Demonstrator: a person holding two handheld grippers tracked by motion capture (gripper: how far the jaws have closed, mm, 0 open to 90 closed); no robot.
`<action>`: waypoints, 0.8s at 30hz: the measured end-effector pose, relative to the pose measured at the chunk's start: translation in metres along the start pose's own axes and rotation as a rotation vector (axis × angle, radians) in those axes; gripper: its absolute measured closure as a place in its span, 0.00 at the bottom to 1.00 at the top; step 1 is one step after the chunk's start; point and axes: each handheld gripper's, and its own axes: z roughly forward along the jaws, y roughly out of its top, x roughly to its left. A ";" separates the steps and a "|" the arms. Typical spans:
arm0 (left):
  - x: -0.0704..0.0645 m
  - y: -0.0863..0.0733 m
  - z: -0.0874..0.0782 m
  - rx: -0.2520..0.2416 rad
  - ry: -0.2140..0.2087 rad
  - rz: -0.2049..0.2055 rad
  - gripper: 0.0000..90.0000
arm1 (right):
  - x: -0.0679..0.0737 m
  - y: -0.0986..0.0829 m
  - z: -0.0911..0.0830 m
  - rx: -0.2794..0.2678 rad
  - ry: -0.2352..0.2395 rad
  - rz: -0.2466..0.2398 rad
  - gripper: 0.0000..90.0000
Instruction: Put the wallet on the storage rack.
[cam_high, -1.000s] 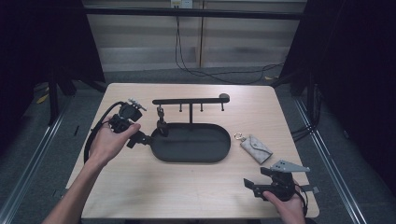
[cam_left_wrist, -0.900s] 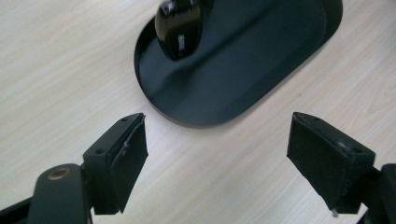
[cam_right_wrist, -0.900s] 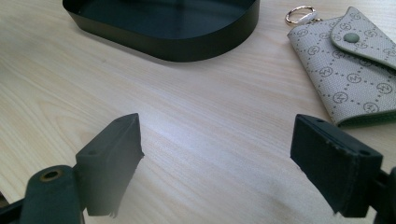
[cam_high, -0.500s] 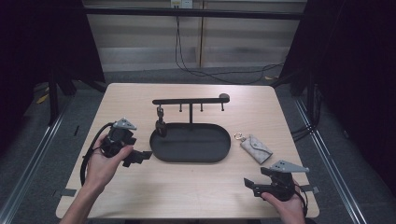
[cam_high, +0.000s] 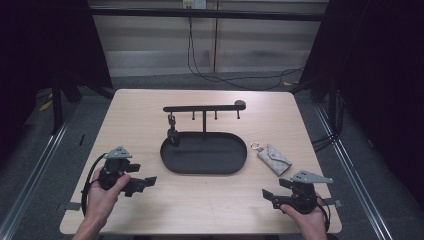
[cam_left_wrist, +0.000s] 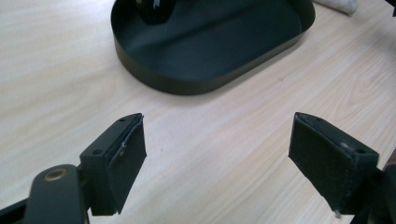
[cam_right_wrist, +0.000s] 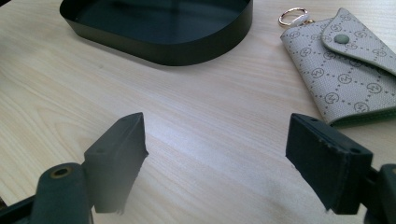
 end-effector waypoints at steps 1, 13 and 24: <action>0.000 -0.004 0.000 0.006 0.001 0.002 0.21 | 0.000 0.001 0.000 -0.005 0.006 -0.003 0.23; 0.004 -0.060 -0.019 -0.111 0.061 -0.090 0.25 | -0.003 0.015 -0.009 -0.047 -0.005 -0.011 0.26; -0.010 -0.070 -0.017 -0.099 0.036 0.007 0.25 | -0.023 0.040 -0.008 -0.013 0.001 0.043 0.26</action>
